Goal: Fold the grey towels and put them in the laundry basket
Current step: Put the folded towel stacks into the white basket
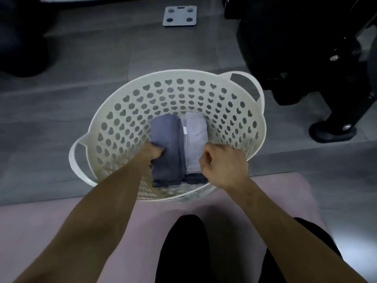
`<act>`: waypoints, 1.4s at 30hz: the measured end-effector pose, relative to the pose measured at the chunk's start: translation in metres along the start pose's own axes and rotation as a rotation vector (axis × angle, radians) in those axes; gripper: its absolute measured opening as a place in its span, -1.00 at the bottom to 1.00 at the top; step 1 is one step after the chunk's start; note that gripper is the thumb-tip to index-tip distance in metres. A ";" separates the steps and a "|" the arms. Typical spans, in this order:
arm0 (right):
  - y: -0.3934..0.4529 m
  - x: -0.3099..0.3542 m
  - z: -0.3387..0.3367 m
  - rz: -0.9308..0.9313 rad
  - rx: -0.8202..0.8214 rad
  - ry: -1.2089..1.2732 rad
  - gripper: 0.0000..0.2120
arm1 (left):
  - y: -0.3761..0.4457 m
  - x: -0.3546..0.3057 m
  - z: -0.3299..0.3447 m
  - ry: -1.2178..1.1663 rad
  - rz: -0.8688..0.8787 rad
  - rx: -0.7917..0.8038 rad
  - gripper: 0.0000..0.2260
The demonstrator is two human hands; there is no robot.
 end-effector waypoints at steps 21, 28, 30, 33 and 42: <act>-0.001 -0.001 -0.001 0.126 0.002 0.028 -0.85 | 0.038 -0.035 0.017 1.193 0.449 0.011 0.26; -0.004 0.002 -0.003 0.147 -0.040 0.007 -0.83 | 0.026 -0.041 0.024 1.131 0.482 -0.070 0.08; -0.005 0.003 -0.002 0.127 -0.074 0.021 -0.82 | 0.010 -0.041 0.017 1.132 0.542 -0.097 0.01; -0.007 0.006 -0.002 0.079 -0.097 0.035 -0.79 | -0.027 -0.042 0.000 0.938 0.652 -0.063 -0.35; -0.056 0.006 -0.021 -0.157 -0.069 0.167 -0.68 | -0.205 0.015 -0.026 0.323 0.893 -0.191 -0.68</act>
Point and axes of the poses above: each hand's wrist, its own y-axis towards the middle knuckle, its own z-axis out of the palm, x = y × z, the point moved 5 cm from there along y, towards the middle knuckle, and after that the axes turned 12 degrees about y, right-handed, at the moved point
